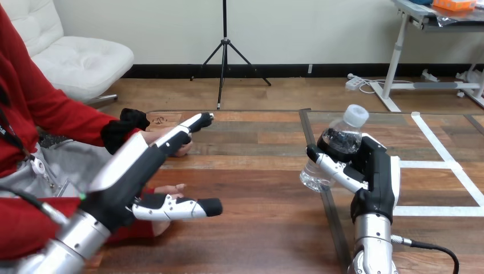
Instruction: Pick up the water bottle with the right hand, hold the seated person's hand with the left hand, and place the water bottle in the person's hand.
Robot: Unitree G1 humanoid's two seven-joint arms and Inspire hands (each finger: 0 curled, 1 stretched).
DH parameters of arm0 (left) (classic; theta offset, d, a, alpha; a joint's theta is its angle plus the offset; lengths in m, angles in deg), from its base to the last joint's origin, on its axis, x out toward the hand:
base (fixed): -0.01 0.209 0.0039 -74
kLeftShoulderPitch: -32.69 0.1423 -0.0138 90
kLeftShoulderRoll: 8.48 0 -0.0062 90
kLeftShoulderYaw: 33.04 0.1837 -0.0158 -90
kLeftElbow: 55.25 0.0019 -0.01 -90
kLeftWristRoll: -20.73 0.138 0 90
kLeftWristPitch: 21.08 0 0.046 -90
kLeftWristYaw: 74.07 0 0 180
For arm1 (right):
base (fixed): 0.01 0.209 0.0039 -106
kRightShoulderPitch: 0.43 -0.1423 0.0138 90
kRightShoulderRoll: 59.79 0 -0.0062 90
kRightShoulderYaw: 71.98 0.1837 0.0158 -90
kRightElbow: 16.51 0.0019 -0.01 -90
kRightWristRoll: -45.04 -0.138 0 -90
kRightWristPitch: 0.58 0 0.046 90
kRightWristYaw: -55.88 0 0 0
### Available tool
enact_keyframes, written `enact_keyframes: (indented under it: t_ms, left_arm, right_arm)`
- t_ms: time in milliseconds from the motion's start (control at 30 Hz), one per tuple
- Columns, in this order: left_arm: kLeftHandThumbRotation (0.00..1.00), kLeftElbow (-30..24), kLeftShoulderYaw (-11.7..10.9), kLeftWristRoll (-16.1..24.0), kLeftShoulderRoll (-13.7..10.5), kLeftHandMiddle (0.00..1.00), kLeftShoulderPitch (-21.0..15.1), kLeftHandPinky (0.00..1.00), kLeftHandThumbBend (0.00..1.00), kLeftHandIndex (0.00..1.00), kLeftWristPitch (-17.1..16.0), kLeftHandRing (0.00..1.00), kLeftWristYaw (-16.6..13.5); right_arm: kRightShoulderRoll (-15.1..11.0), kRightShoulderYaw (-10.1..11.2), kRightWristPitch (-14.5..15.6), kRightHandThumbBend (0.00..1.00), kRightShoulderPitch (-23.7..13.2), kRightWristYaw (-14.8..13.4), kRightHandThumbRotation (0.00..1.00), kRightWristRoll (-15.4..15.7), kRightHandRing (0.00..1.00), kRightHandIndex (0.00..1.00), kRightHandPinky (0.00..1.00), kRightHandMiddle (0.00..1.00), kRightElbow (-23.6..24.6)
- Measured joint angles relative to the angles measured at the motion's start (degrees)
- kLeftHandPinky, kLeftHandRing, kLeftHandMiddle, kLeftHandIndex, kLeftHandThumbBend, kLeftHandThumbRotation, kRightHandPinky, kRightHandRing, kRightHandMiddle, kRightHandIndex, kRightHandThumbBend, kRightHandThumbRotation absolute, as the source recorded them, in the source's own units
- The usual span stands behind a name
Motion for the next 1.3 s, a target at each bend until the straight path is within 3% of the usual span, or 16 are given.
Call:
enact_keyframes:
  t_ms: [600, 900, 1300]
  left_arm:
    - [0.55, -1.06, -1.58, 7.31, -8.26, 0.88, -2.13, 0.71, 1.0, 0.91, 2.59, 0.84, -0.27]
    - [0.51, -2.97, -1.66, 9.21, -10.42, 0.88, -2.12, 0.69, 1.0, 0.91, 5.11, 0.83, -0.13]
    - [0.44, -3.0, -1.61, 9.57, -12.92, 0.89, -2.15, 0.7, 1.0, 0.92, 5.34, 0.83, 0.71]
  right_arm:
    - [1.05, -0.07, -0.5, 0.75, 0.33, 0.78, 0.0, -0.47, 0.44, 0.46, 0.43, 0.48, 0.84]
    - [1.55, -0.1, -0.51, 0.75, 0.39, 1.99, 0.0, -0.55, 0.44, 0.47, 0.43, 0.48, 1.2]
    - [1.64, -0.12, -0.51, 0.77, 0.4, 2.92, 0.0, -0.6, 0.45, 0.46, 0.45, 0.48, 1.93]
